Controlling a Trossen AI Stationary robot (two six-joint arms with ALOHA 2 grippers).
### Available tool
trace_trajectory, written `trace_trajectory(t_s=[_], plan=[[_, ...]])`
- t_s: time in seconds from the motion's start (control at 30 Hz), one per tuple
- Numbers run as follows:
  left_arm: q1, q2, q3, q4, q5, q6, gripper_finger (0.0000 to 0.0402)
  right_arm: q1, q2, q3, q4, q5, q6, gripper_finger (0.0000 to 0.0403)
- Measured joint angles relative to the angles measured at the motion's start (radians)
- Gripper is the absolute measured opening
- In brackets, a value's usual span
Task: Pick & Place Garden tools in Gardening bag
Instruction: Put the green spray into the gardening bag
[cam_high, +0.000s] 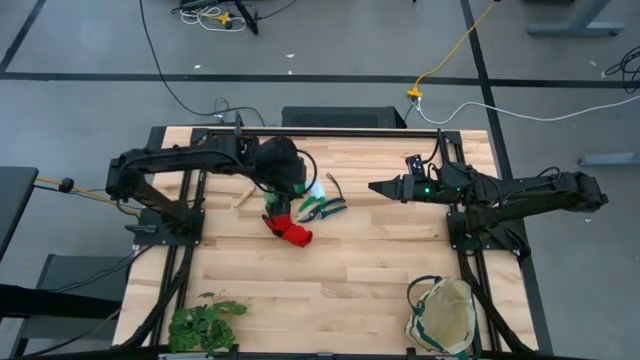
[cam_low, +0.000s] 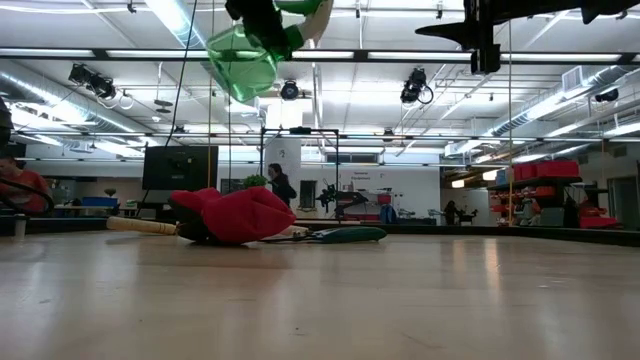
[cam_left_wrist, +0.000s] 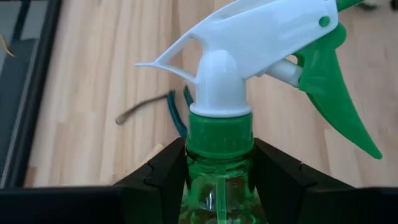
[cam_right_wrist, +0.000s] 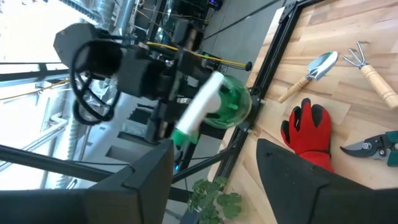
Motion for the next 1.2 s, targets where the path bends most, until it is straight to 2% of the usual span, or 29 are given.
trace_trajectory(t_s=[0.3, 0.53, 0.7, 1.2], plan=[[0.002, 0.013, 0.102, -0.037, 0.001, -0.001, 0.0167, 0.0, 0.0, 0.0, -0.003, 0.002, 0.007, 0.0232], [0.002, 0.122, 0.272, -0.186, -0.002, 0.035, 0.0167, 0.0, 0.0, 0.0, -0.008, 0.002, 0.0, 0.0232], [0.002, 0.199, 0.362, -0.236, -0.002, 0.057, 0.0167, 0.0, 0.0, 0.0, -0.012, 0.0, 0.021, 0.0232], [-0.007, 0.355, 0.398, -0.289, -0.001, 0.081, 0.0167, 0.0, 0.0, 0.0, -0.219, -0.001, 0.14, 0.0232]])
